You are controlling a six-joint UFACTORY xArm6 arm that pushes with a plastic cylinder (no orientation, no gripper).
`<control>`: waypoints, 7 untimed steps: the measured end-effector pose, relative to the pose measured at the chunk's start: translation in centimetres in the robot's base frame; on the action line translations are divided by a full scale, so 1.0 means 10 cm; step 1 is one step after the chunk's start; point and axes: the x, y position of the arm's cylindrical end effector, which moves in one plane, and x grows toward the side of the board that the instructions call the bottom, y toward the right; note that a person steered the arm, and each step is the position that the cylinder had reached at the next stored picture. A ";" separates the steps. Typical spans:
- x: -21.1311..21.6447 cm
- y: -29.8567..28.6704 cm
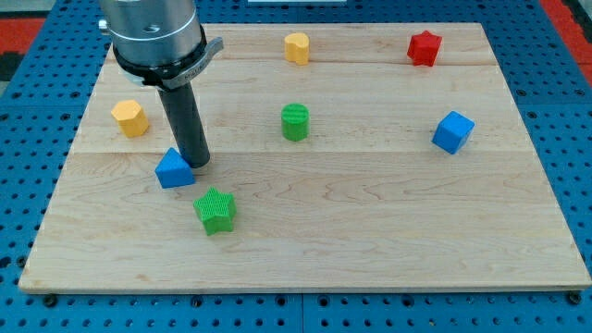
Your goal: Move the blue triangle towards the green star
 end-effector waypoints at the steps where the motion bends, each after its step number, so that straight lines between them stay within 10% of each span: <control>1: 0.08 -0.09; 7: 0.20 -0.67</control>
